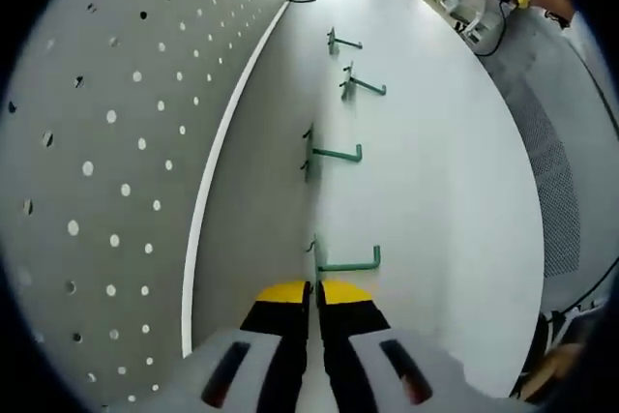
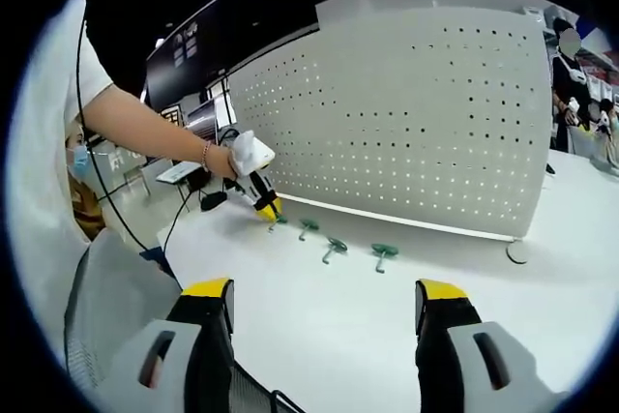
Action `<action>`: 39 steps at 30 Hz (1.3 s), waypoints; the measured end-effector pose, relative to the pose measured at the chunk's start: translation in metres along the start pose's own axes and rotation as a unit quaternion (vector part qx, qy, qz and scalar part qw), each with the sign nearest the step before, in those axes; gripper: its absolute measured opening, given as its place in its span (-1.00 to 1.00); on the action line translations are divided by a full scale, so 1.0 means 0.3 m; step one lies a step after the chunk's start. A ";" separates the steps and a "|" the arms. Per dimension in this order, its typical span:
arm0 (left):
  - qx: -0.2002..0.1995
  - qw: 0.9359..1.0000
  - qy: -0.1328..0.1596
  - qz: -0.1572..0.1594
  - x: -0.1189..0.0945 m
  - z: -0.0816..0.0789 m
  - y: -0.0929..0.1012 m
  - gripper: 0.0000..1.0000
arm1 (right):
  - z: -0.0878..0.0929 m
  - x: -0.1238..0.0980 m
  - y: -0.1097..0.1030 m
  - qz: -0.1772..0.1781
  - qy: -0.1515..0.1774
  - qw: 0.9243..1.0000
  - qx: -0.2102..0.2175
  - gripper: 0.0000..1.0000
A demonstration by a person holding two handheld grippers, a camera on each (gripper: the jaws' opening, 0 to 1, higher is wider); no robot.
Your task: Insert the hook assembly into the mounting plate slot until the hook locks in place.
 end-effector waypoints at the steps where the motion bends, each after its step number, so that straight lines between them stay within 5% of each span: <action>1: 0.001 1.000 0.000 0.000 0.000 0.000 0.000 -0.91 | 0.000 0.000 0.000 -0.001 0.000 1.000 0.000 0.47; 12: -0.001 1.000 0.000 -0.004 -0.003 0.000 0.007 -0.93 | -0.004 -0.002 0.004 0.001 0.005 1.000 -0.001 0.48; 13: 0.027 0.999 0.011 -0.013 -0.004 -0.001 0.009 -0.94 | -0.005 -0.002 0.003 0.001 0.005 1.000 -0.001 0.48; 15: -0.019 0.999 0.034 -0.010 -0.009 -0.005 0.013 -0.94 | -0.007 -0.005 0.003 0.002 0.007 1.000 -0.001 0.48; 19: -0.048 0.996 0.066 -0.045 -0.030 -0.003 -0.018 -0.95 | -0.011 -0.010 0.005 0.004 0.010 1.000 -0.001 0.48; 24: -0.083 0.990 0.098 -0.052 -0.059 -0.014 -0.029 -0.95 | -0.016 -0.010 0.007 0.005 0.015 1.000 0.000 0.48; 39: -0.131 0.975 0.167 -0.072 -0.128 -0.060 -0.017 -0.96 | -0.041 -0.008 0.000 0.003 0.030 1.000 -0.004 0.48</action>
Point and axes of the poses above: the point that each gripper's makers call its tool centre point, and the gripper's own axes: x roughly forward along the fingers, y roughly to its right, z roughly out of its underside, the point moved 10 cm from there along -x, roughly backward along the fingers, and after that the axes turned 13 degrees about -z, right-handed, at the moved point
